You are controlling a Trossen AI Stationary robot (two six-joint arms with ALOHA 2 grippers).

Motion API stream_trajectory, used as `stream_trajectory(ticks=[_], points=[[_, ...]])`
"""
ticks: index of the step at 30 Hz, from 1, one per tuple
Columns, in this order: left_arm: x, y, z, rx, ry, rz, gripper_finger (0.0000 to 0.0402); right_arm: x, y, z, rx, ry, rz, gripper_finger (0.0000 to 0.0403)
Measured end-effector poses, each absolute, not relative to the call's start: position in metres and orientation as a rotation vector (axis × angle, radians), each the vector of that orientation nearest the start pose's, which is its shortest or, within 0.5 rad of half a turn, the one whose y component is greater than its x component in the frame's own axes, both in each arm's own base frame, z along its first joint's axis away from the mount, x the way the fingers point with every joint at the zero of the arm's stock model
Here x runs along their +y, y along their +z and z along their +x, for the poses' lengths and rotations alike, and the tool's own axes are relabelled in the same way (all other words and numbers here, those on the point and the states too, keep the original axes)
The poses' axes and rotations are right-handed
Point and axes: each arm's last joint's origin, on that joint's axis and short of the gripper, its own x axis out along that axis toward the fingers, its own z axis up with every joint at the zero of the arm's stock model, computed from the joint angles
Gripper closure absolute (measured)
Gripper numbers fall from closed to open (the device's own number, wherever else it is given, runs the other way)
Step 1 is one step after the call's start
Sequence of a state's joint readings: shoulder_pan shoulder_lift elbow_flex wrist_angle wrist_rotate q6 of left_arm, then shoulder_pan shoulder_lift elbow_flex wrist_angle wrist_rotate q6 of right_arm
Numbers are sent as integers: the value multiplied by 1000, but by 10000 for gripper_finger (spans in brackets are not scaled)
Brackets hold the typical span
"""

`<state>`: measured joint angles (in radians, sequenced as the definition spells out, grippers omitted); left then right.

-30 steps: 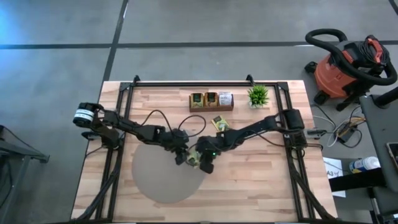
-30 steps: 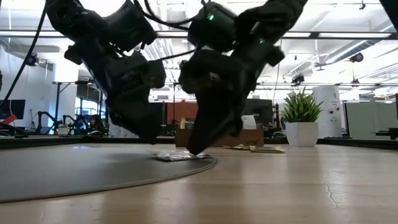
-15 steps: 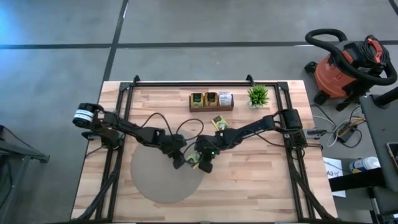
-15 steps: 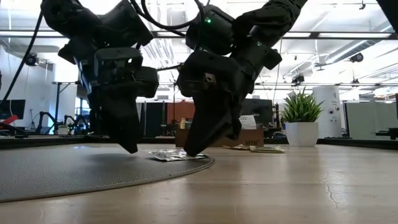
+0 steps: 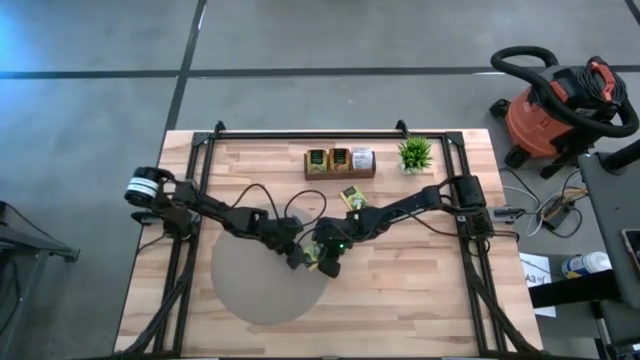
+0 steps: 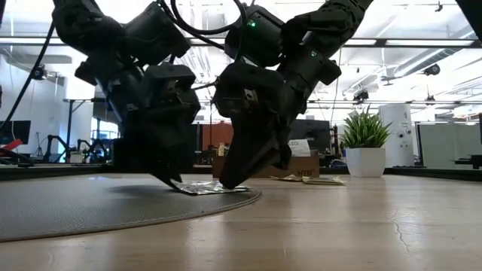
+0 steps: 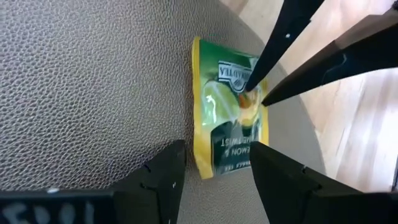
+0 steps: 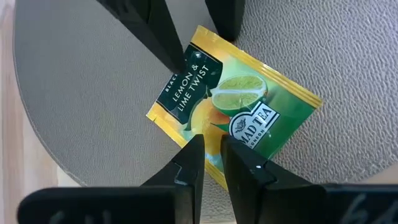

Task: Pick & Place Tea
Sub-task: Put the yellow tea sachet into the left compartment of the wooden organizer

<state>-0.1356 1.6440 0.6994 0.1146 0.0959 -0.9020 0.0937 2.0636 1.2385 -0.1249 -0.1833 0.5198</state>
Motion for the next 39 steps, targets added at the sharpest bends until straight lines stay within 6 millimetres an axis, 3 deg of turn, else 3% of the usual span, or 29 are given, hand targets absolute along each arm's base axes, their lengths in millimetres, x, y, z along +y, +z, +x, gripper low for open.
stream_trajectory(ticks=[7,18,24,32,39], points=[[-44,134,297,843,110,-828,236,44,119,410,981,6,516,346],[-46,134,297,853,93,-812,388,43,119,412,957,-2,505,346],[-45,144,300,817,110,-735,400,40,129,410,933,-22,439,348],[-36,167,297,976,222,-382,401,18,156,405,890,-35,289,349],[-34,195,296,1140,205,100,401,1,195,396,800,-8,98,348]])
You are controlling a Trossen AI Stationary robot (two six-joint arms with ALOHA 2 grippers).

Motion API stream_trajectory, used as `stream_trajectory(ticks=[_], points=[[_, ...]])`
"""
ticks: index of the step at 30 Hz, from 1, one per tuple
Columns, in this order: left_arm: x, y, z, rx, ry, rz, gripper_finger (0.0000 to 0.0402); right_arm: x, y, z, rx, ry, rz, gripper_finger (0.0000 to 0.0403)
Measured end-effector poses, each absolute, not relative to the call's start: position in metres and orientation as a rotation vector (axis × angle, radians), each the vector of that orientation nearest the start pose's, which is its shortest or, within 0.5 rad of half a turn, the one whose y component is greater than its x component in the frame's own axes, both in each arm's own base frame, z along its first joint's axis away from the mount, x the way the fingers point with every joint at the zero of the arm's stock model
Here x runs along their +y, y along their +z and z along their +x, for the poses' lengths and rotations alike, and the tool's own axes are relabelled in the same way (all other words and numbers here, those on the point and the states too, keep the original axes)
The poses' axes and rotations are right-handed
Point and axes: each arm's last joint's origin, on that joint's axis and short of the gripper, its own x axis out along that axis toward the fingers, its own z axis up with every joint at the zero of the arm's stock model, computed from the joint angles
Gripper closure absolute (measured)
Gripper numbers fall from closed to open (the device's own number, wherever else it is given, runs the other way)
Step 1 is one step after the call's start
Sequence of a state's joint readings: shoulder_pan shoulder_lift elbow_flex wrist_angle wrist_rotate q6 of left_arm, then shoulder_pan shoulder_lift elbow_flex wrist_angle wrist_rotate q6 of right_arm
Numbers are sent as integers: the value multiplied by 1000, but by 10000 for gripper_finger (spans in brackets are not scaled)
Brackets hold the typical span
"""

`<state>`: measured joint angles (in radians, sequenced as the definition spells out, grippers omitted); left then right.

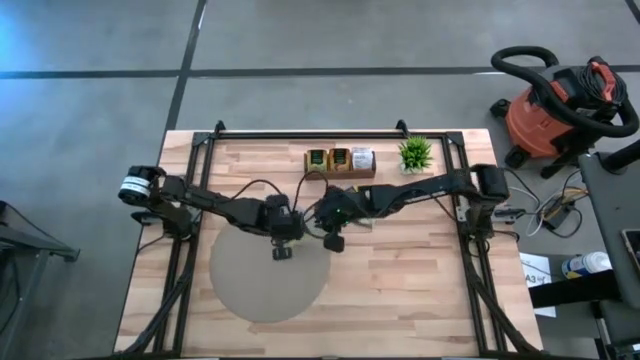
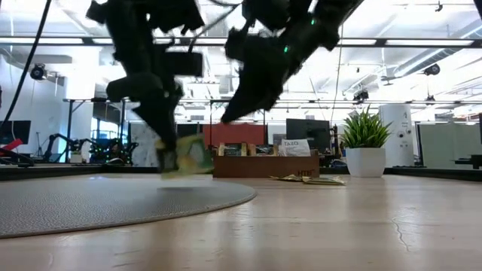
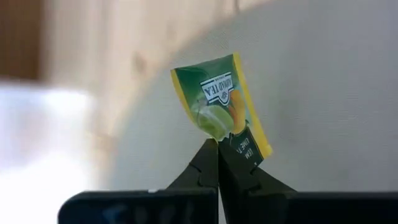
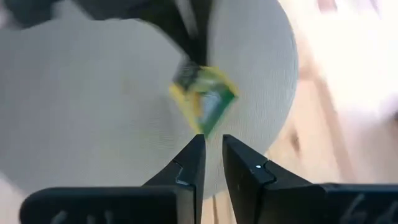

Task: Pick & Place Tea
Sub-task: Put the yellow tea sachet into the left compartment of the wooden organizer

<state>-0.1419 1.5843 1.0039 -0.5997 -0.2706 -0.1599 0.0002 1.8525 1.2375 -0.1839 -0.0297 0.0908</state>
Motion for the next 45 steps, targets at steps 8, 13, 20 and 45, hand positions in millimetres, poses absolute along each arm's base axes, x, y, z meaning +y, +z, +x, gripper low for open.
stream_trajectory(ticks=[8,13,20,45], points=[[-35,228,310,1070,189,460,401,2,218,394,796,51,8,301],[-40,230,308,1097,135,544,401,0,229,394,846,-14,-37,258],[-43,235,309,1084,130,625,401,0,236,396,840,6,-92,219],[-45,252,318,937,198,526,400,-5,235,396,842,-5,-82,388]])
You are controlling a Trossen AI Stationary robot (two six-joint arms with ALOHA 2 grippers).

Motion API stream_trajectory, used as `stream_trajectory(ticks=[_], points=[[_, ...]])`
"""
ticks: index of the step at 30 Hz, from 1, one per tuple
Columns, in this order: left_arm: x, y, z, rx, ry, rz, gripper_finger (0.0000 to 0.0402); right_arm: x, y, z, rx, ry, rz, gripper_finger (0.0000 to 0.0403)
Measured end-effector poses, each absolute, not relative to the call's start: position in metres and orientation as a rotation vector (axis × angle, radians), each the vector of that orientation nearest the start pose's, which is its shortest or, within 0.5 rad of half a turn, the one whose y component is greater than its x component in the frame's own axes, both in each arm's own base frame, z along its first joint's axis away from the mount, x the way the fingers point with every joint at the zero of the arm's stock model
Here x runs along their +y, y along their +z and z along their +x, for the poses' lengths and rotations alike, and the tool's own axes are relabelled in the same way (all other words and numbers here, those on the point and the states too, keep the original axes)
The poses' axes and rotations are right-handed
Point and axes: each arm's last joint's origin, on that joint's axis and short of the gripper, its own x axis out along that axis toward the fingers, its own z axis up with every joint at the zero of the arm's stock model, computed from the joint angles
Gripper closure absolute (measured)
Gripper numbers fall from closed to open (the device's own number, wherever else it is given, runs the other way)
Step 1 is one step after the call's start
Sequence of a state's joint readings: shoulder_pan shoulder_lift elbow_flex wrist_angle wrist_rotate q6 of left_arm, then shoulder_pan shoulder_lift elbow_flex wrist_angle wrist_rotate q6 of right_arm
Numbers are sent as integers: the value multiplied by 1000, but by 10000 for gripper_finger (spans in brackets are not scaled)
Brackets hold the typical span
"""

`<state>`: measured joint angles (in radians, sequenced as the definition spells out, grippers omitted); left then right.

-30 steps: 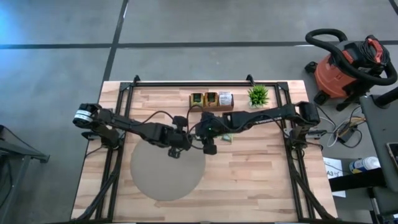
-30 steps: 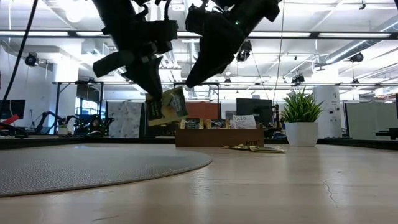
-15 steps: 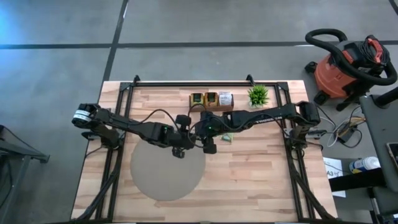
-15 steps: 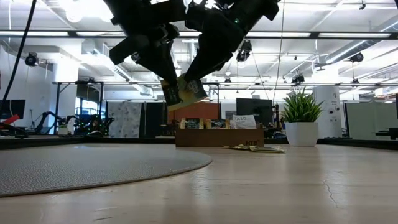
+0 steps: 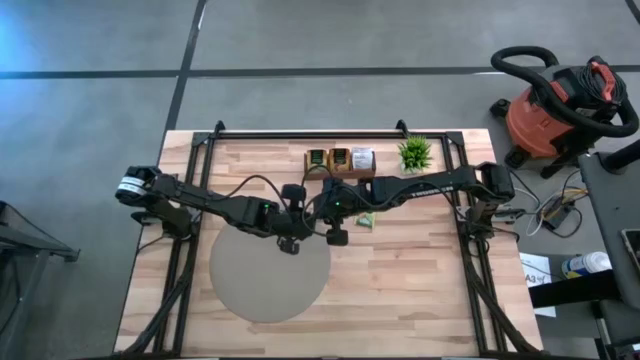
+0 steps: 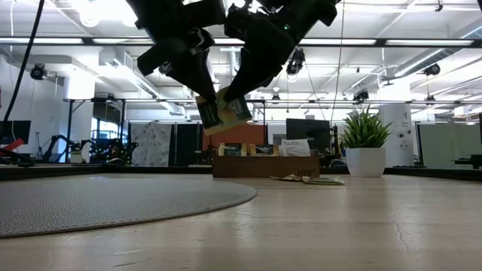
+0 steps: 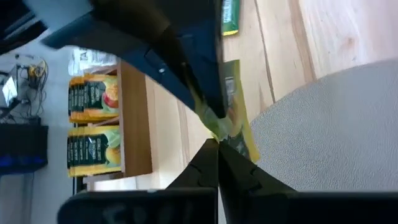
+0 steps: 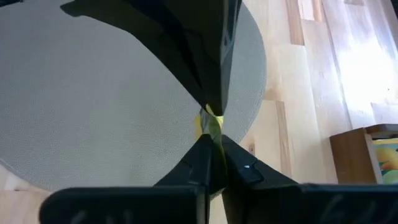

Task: Pick & Place Tea
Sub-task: Put the yellow tea sachet into the left compartment of the wooden organizer

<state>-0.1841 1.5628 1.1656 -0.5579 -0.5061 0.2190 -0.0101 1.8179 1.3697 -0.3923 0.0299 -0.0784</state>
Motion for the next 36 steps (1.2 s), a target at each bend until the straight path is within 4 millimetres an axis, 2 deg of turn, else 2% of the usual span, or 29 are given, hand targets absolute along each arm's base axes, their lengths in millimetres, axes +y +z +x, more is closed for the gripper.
stream_trajectory(ticks=[4,9,13,17,22,26,30,33,36], points=[[-44,257,315,912,248,455,391,-5,234,394,867,-3,-81,392],[-41,267,307,871,357,369,361,-9,232,394,871,-12,-72,393],[-36,278,292,836,500,253,338,-15,232,394,870,-52,-17,393],[-31,290,268,753,640,94,333,-21,235,394,842,-100,62,394],[-23,293,225,552,790,-145,333,-29,258,394,636,-145,155,394],[-19,283,198,357,789,-344,333,-41,276,385,426,-259,250,394],[-16,278,185,88,690,-491,333,-57,286,375,167,-327,424,394],[-12,271,180,-135,624,-574,333,-67,282,368,22,-349,581,392],[-2,254,174,-326,608,-683,333,-72,274,363,-73,-340,706,392]])
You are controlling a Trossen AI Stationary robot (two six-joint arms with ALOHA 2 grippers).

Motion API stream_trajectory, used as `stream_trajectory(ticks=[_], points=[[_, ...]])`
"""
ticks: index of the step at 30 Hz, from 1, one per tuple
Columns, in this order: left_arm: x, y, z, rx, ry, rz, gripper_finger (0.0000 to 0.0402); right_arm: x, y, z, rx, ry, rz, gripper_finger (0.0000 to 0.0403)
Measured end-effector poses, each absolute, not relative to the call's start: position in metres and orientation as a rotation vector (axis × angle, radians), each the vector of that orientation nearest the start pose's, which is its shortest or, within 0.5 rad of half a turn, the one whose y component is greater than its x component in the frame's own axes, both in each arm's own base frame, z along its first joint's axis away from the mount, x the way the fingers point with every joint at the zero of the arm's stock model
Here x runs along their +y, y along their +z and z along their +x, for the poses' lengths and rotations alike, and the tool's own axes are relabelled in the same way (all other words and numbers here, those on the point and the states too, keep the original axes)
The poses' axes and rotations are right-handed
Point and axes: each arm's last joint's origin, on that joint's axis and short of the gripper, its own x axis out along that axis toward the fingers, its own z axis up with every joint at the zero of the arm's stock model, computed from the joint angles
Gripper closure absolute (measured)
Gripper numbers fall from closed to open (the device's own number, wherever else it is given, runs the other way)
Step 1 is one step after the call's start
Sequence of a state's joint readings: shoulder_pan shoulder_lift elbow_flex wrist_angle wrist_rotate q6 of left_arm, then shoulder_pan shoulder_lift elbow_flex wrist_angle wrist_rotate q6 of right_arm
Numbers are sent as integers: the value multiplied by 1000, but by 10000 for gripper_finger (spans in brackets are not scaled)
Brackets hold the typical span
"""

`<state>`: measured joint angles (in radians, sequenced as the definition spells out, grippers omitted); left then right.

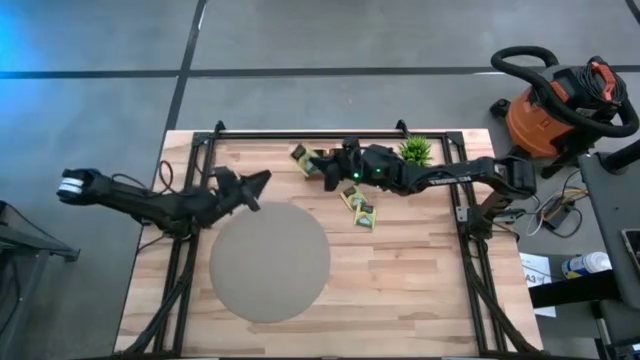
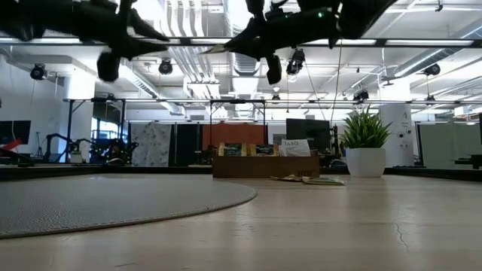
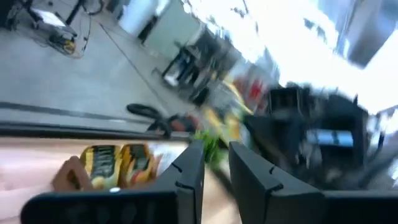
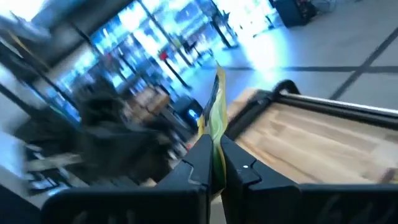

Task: Pick & Place Tea
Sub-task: Put the yellow tea sachet into the left compartment of the wooden organizer

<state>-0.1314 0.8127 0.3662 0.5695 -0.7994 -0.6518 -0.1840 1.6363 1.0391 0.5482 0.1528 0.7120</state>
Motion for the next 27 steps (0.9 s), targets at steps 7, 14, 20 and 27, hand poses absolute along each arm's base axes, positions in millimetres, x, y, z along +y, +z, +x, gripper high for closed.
stream_trajectory(ticks=[7,14,20,27], points=[[40,217,168,-489,398,-1014,324,-73,265,358,-120,-333,778,391],[82,236,183,-426,247,-992,313,-75,280,362,-168,-331,744,390],[107,262,207,-328,88,-840,309,-80,285,360,-249,-485,746,390],[132,271,227,-241,28,-747,309,-84,285,357,-308,-535,773,390]])
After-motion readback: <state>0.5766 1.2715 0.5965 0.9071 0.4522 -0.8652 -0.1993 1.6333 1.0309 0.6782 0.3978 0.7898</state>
